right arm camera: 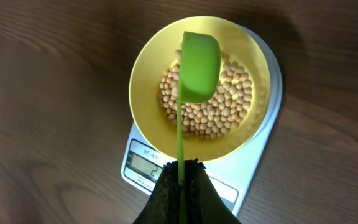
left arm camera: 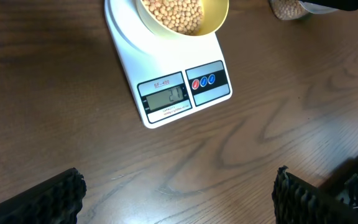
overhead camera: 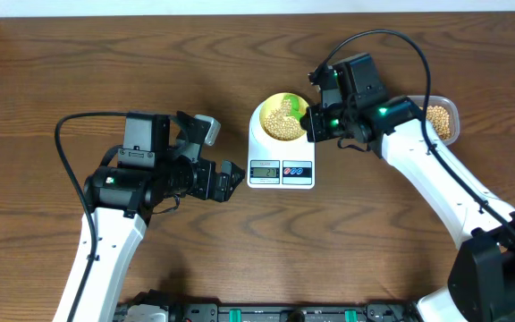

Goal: Scoop item into bowl and weigh 50g on scale
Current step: 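Tip the scoop to pour soybeans into the yellow bowl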

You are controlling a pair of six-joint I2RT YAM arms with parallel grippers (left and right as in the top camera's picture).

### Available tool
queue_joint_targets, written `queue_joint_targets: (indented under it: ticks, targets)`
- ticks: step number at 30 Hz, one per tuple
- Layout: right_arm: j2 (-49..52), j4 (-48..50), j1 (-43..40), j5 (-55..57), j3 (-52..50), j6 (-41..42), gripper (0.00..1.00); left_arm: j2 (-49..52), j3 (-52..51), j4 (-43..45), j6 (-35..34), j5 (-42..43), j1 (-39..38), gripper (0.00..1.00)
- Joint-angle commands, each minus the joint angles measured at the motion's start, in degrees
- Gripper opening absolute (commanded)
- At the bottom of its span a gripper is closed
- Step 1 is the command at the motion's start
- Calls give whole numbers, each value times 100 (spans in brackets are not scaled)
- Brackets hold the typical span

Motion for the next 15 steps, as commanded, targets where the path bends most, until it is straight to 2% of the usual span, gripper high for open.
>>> queue_joint_targets:
  ticks: [1, 15]
  targets:
    - [-61, -15, 48, 160, 164, -160, 1, 2, 11, -9, 103, 94, -11, 98]
    - [-70, -221, 48, 142, 177, -197, 1, 2, 11, -9, 103, 94, -11, 98]
